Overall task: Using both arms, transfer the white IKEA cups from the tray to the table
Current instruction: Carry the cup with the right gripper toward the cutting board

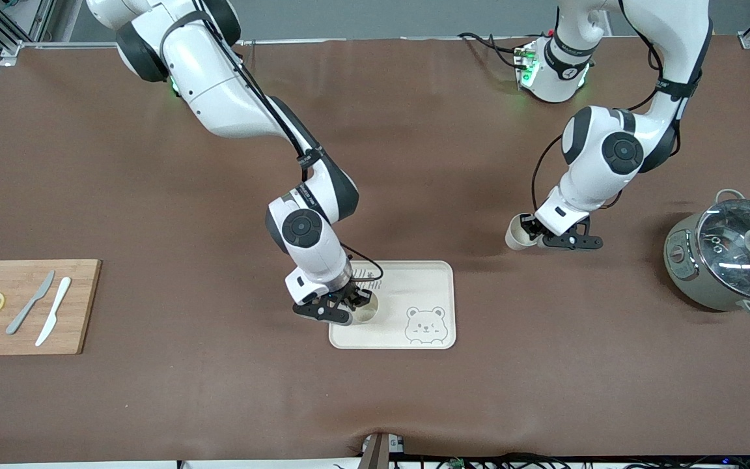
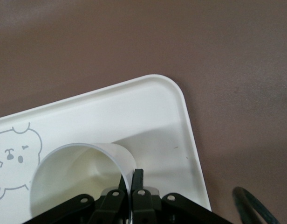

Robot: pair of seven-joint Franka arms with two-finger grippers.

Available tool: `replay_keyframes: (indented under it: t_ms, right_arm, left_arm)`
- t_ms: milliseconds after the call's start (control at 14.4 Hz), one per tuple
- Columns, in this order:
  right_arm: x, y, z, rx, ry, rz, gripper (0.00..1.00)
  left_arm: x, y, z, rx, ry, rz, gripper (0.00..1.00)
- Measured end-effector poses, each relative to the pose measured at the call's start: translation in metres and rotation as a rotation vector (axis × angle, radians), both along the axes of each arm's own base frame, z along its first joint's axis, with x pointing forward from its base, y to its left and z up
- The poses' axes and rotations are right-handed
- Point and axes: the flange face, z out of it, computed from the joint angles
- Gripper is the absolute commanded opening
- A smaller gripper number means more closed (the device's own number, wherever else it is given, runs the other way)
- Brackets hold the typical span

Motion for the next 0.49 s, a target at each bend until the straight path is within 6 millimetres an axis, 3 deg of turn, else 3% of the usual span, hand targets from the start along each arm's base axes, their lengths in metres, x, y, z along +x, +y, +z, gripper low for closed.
replay_keyframes:
  t_ms: [208, 347, 486]
  right_arm:
    - [0.002, -0.001, 0.003, 0.002, -0.008, -0.003, 0.0]
    - [0.01, -0.007, 0.018, 0.004, -0.023, -0.012, 0.0]
    - [0.02, -0.026, 0.044, -0.029, 0.01, -0.003, 0.0]
  left_arm:
    - [0.001, 0.008, -0.012, 0.003, 0.013, 0.014, 0.0]
    - [0.001, 0.015, -0.018, 0.005, 0.021, 0.027, 0.0]
    - [0.002, 0.022, -0.026, 0.007, 0.023, 0.025, 0.0]
